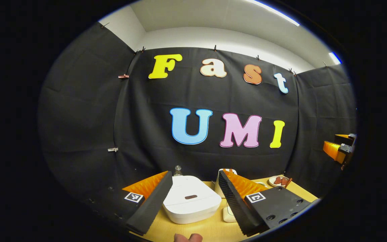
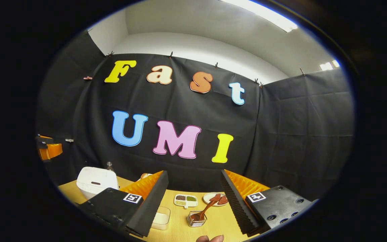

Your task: Close the left gripper, press the button to open the rice cooker; take a wooden spoon from the chopstick holder with the right hand, scoop a spoonful of rice and pour it into the rice cooker, then put the wooden spoon back into the chopstick holder.

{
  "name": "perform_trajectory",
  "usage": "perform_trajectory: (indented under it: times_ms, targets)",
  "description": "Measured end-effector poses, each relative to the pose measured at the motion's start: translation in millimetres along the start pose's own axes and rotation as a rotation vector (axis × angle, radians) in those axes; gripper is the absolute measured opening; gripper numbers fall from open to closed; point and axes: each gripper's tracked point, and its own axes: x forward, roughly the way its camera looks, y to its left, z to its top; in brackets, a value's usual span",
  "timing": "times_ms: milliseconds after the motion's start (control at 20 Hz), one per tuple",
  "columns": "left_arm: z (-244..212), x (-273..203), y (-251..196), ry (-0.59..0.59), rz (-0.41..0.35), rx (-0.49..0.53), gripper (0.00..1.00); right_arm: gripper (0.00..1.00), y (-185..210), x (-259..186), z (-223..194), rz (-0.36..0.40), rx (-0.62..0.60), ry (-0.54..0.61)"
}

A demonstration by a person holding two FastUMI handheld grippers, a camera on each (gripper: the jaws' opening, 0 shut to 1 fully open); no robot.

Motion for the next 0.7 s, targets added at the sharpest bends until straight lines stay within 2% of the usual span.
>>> perform_trajectory:
  times_ms: [300,400,500,650,700]
  targets:
    - [-1,1,-1,-0.002,-0.027,-0.025,0.95,0.97,3,2,2,-0.013,-0.017,0.001]
    - [3,4,-6,-0.012,-0.082,-0.044,0.95,0.97,2,1,5,-0.016,-0.017,-0.005]
    - [5,8,-19,-0.015,-0.173,-0.035,0.93,0.97,2,1,7,-0.018,-0.017,-0.009]
    - [-9,20,-33,0.039,-0.311,0.031,0.17,0.97,-1,-1,9,-0.022,-0.028,-0.012]
    - [-17,22,-37,0.070,-0.363,0.059,0.08,0.98,-2,-2,9,-0.024,-0.031,-0.014]
